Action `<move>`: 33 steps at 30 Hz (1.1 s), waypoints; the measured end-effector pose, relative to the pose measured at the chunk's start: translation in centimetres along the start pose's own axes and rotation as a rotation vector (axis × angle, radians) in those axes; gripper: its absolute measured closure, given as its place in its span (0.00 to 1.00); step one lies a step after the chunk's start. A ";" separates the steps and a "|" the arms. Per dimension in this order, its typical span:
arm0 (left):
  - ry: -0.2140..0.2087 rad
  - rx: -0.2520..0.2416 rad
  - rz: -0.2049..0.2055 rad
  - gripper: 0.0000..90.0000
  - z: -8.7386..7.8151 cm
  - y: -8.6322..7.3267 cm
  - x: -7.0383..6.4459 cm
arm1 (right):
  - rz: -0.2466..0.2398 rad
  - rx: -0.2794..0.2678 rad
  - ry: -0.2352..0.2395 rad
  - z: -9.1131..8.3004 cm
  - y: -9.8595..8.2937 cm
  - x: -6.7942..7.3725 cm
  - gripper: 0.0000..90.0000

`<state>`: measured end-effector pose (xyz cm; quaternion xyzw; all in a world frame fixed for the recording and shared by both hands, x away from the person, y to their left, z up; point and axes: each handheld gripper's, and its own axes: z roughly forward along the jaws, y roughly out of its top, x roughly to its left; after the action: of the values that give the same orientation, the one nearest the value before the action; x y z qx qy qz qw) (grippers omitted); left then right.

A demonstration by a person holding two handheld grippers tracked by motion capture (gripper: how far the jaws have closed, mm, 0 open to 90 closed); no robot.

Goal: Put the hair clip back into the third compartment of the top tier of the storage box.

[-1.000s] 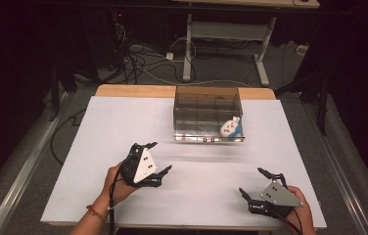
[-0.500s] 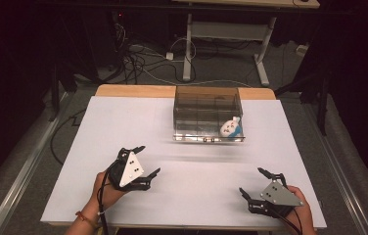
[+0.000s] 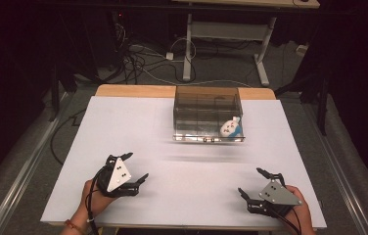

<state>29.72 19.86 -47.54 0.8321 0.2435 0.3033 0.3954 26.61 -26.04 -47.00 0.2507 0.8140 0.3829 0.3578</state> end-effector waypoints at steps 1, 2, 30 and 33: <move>-0.002 0.006 -0.010 0.20 -0.1 -0.3 0.1 | -0.001 0.000 0.001 0.0 -0.1 0.0 0.19; -0.001 0.012 -0.013 0.20 -0.2 -0.5 0.1 | -0.001 0.000 0.001 0.0 -0.1 0.0 0.19; -0.010 0.005 -0.094 0.20 -1.4 -3.2 0.0 | -0.009 0.003 0.000 -0.1 -0.2 0.1 0.19; -0.011 0.010 -0.089 0.20 -1.4 -3.1 -0.1 | -0.011 0.002 0.001 -0.1 -0.2 0.0 0.19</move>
<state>28.19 22.29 -49.42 0.8241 0.2793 0.2795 0.4059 26.49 -26.21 -47.13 0.2464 0.8159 0.3799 0.3594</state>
